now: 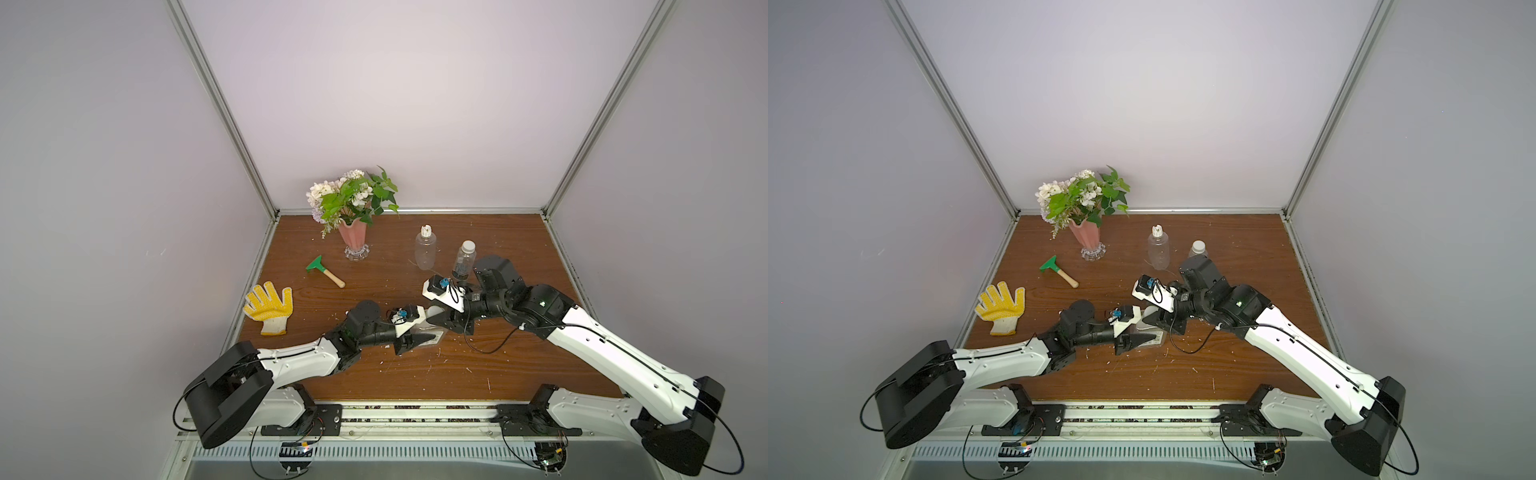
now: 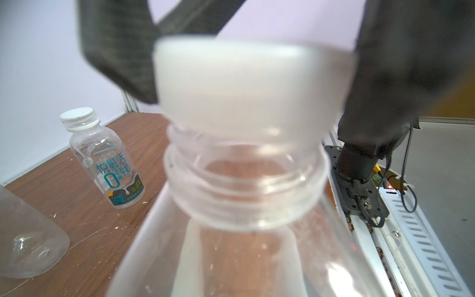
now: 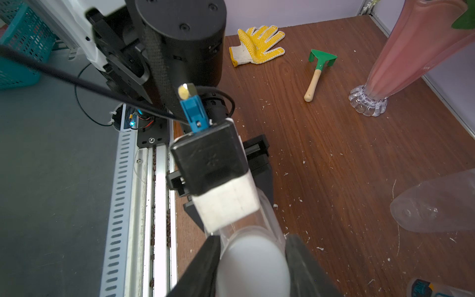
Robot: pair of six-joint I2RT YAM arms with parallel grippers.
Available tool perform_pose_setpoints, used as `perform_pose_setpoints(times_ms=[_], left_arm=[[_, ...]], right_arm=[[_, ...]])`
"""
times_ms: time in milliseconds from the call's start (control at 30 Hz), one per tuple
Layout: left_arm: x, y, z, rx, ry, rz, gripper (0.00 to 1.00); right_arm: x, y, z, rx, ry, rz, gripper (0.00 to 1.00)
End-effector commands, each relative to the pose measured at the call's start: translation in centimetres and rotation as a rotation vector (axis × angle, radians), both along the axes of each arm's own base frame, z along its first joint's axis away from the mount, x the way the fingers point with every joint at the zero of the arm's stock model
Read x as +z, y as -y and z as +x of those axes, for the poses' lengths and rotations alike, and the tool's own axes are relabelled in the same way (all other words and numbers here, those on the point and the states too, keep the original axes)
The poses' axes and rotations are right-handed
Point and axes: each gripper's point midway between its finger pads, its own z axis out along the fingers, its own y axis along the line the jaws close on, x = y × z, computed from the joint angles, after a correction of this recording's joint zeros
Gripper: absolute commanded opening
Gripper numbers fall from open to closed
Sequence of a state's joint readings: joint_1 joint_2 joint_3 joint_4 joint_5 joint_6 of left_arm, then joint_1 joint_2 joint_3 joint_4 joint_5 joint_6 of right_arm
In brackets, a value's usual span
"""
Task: Screw on the bottle caps
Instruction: Screw the bottle cap onto the plastic bottle.
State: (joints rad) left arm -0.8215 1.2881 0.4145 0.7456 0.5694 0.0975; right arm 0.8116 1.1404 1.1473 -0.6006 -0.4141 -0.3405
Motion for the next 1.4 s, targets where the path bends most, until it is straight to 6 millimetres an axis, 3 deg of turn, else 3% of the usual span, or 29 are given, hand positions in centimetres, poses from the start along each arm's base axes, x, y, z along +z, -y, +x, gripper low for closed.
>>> perform_pose_setpoints(times_ms=[0, 1067, 1167, 1367], left_arm=[[3.1, 0.7, 0.7, -0.004, 0.061, -0.082, 0.45], [2.8, 0.8, 0.7, -0.006, 0.055, -0.075, 0.45], [2.7, 0.8, 0.7, -0.005, 0.052, -0.073, 0.45], [2.6, 0.8, 0.7, -0.006, 0.049, -0.072, 0.45]], right_arm=[[-1.2, 0.2, -1.1, 0.035, -0.052, -0.026, 0.46], [-0.9, -0.1, -1.5, 0.062, -0.064, -0.008, 0.51], [-0.7, -0.1, -1.3, 0.051, -0.055, -0.003, 0.57], [0.7, 0.0, -0.7, 0.012, -0.018, 0.019, 0.8]])
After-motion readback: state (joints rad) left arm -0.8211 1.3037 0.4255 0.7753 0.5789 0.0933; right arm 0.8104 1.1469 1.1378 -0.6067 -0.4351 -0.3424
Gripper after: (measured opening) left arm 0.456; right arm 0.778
